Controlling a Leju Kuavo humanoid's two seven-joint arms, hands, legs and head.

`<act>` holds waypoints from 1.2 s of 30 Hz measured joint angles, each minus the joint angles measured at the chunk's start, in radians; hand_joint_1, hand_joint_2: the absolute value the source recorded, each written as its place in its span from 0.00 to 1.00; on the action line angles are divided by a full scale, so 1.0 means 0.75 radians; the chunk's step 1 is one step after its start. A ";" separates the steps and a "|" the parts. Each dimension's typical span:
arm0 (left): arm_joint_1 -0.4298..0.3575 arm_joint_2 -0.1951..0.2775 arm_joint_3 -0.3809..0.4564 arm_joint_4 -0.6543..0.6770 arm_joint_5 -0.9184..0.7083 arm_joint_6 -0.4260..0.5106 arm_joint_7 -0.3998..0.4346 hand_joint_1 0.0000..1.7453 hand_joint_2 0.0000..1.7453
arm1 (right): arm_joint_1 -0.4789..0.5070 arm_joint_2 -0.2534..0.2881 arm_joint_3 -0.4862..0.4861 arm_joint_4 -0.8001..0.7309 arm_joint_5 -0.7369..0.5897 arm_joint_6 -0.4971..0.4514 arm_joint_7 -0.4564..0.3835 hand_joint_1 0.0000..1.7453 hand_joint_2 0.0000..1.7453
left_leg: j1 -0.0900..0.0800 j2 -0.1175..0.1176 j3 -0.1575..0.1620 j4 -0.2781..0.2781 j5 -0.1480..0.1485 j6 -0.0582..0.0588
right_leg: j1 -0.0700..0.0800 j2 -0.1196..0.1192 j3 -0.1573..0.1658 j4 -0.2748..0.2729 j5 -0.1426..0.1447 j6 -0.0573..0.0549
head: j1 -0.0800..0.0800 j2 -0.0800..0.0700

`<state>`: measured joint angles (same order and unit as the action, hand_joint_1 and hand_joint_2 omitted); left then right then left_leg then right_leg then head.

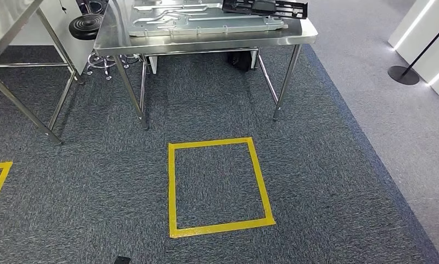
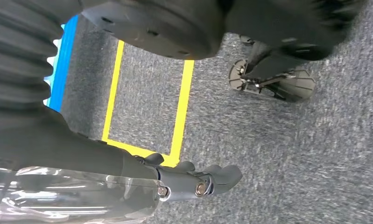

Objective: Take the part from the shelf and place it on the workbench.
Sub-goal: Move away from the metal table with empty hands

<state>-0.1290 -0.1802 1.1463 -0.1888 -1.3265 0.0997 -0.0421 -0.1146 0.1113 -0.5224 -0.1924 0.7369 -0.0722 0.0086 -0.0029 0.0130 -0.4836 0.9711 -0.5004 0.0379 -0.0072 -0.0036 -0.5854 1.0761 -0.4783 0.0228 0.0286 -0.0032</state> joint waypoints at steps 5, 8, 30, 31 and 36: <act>-0.011 0.003 -0.022 0.000 -0.017 -0.012 0.032 0.00 1.00 | -0.003 0.018 0.008 0.001 0.017 -0.001 0.011 0.00 1.00 | -0.003 0.000 -0.015 0.008 -0.001 -0.033 | 0.008 -0.001 0.053 -0.127 0.023 -0.035 | 0.000 0.000; -0.016 0.009 -0.028 0.000 -0.022 -0.016 0.038 0.00 1.00 | -0.007 0.030 0.014 0.002 0.019 -0.001 0.012 0.00 1.00 | 0.003 -0.006 -0.081 0.154 -0.094 -0.052 | -0.002 -0.005 0.056 -0.149 0.037 -0.053 | 0.000 0.000; 0.113 0.091 -0.543 -0.082 0.622 -0.055 0.044 0.00 0.00 | 0.106 -0.012 0.241 -0.076 -0.344 0.028 0.003 0.00 1.00 | 0.010 -0.005 -0.068 0.035 0.027 -0.003 | -0.002 0.005 0.000 0.058 -0.059 -0.002 | 0.000 0.000; 0.113 0.094 -0.571 -0.096 0.656 -0.057 0.044 0.00 0.00 | 0.120 -0.017 0.253 -0.076 -0.363 0.029 0.003 0.00 1.00 | 0.008 -0.006 -0.068 0.036 0.027 -0.007 | 0.002 0.004 0.045 -0.031 -0.031 -0.012 | 0.000 0.000; 0.128 0.115 -0.717 -0.143 0.830 -0.068 0.045 0.00 0.00 | 0.152 -0.029 0.315 -0.079 -0.463 0.044 -0.002 0.00 1.00 | 0.008 -0.002 -0.078 0.046 0.019 -0.043 | 0.007 0.004 0.080 -0.130 -0.006 -0.040 | 0.000 0.000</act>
<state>-0.0331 -0.0939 0.6090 -0.2959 -0.7043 0.0484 -0.0083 -0.0004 0.0895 -0.2863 -0.2517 0.3895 -0.0393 0.0069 0.0032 0.0112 -0.5423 1.0055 -0.4858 0.0057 -0.0018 -0.0006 -0.5255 0.9783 -0.4825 -0.0073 0.0286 -0.0031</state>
